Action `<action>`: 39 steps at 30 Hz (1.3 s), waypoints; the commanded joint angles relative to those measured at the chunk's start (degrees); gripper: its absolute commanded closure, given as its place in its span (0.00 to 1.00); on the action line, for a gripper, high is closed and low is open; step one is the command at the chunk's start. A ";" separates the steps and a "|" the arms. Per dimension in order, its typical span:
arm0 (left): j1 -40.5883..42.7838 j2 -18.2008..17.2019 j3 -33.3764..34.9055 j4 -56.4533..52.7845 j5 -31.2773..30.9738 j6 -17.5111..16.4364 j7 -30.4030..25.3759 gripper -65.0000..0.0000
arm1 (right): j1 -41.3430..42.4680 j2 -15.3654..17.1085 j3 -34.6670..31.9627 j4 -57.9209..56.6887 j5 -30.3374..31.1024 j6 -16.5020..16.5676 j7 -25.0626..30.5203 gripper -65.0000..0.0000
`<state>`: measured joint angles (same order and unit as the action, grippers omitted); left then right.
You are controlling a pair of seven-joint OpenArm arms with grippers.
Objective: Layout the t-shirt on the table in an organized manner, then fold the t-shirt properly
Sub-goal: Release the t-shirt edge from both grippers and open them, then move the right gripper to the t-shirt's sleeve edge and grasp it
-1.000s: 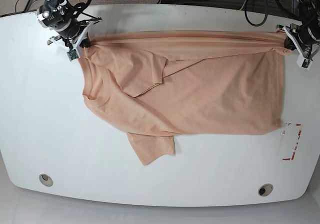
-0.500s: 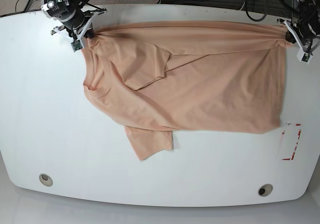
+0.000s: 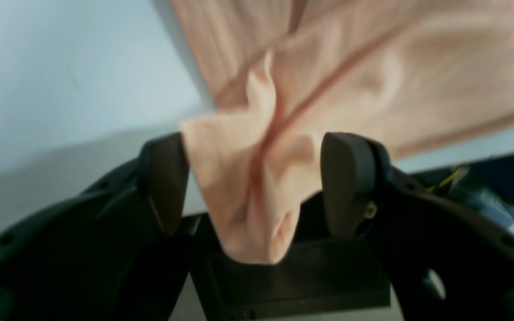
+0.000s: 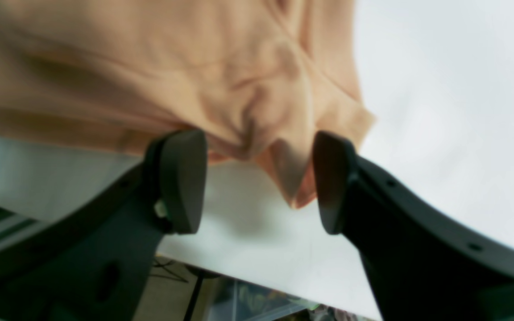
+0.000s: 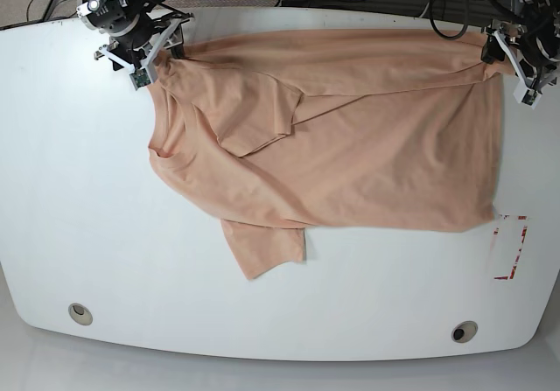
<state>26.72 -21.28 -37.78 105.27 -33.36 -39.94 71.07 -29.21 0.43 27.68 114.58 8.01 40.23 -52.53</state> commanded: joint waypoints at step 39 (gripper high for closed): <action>-47.78 1.72 3.36 -23.03 21.28 -0.06 -7.55 0.29 | 51.15 5.24 7.61 -46.67 -0.05 -0.23 6.34 0.50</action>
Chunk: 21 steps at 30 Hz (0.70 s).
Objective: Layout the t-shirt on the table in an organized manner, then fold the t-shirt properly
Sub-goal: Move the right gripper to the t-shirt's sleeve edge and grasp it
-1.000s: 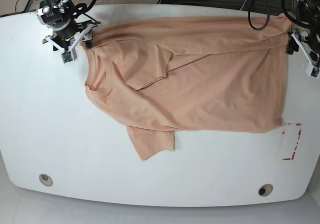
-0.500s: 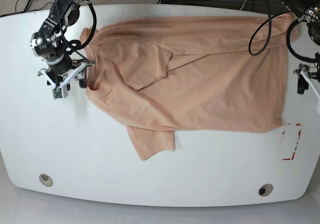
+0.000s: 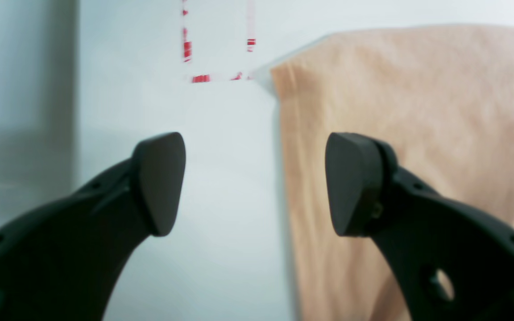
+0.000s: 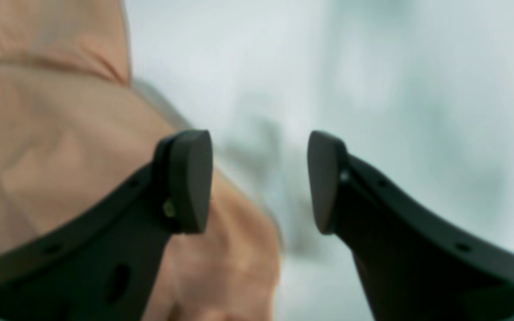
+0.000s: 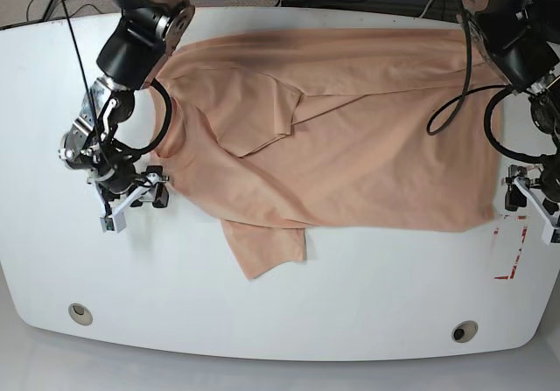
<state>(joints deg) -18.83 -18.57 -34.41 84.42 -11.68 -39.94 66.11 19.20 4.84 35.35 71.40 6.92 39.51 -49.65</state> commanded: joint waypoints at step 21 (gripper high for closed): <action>-1.17 -1.08 -0.09 -5.43 -0.41 -0.06 -4.35 0.29 | -0.52 -1.02 -11.93 -8.41 1.21 0.49 10.40 0.50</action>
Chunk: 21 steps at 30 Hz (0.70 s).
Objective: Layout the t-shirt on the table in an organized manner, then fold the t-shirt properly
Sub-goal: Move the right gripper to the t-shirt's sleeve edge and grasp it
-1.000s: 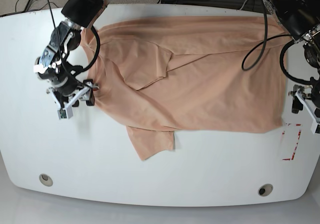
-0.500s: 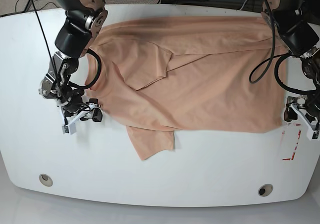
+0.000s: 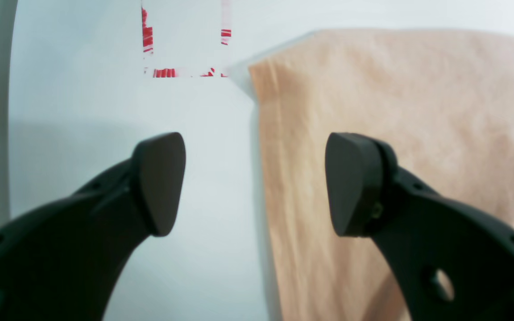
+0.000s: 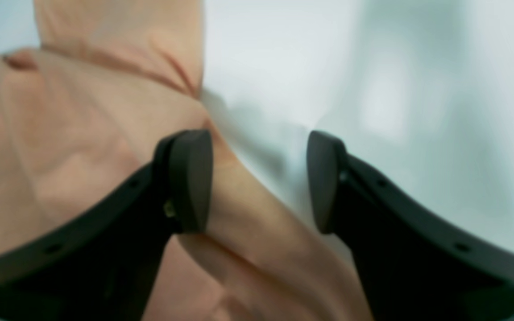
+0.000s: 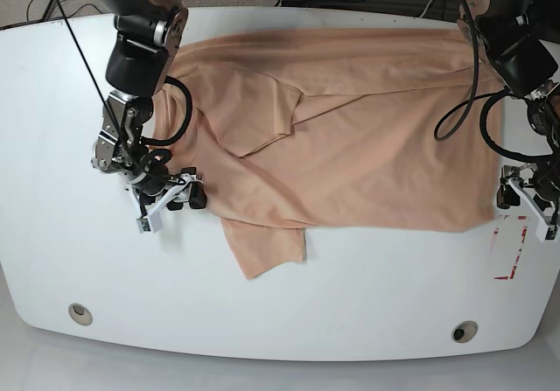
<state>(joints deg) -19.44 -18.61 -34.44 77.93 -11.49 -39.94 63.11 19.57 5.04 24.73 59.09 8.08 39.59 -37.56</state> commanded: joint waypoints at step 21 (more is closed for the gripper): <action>0.58 -0.95 -0.07 0.97 -0.69 -0.06 -1.35 0.29 | -9.33 -2.97 -10.88 20.34 -0.03 0.41 -5.03 0.52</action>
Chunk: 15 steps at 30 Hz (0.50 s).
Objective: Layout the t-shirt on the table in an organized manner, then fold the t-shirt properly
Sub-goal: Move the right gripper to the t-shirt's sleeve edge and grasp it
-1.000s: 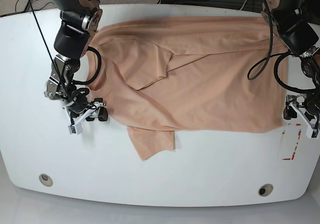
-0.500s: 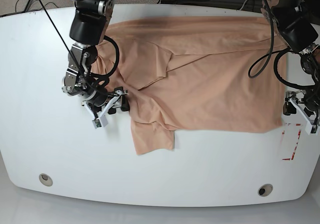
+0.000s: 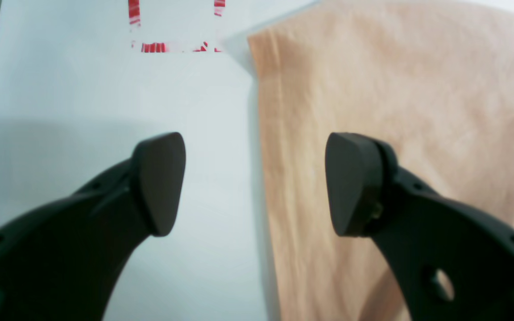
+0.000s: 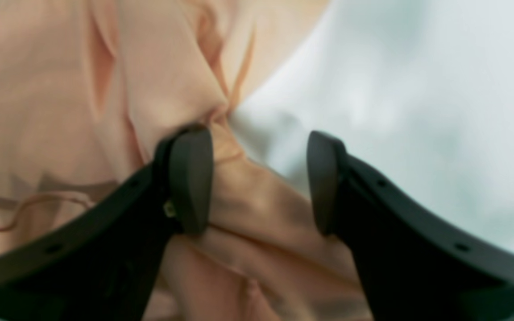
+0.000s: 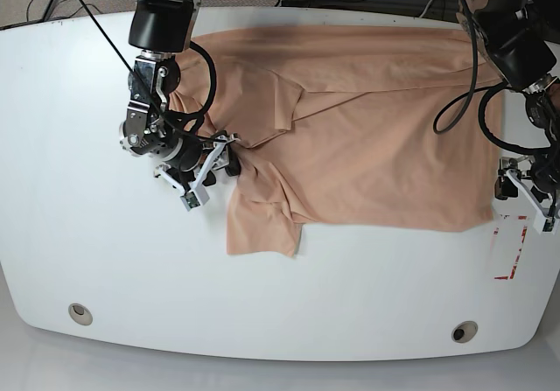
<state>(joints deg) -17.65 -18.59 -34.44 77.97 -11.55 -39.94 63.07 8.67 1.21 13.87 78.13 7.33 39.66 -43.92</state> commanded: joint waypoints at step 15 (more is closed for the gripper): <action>-1.30 -0.88 0.02 0.75 -0.62 -0.06 -1.31 0.29 | 2.02 3.40 -0.29 1.48 0.71 0.34 1.42 1.00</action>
<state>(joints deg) -17.61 -18.46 -34.44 77.97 -11.57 -39.94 62.94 9.37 3.64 13.41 78.26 7.33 39.70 -43.75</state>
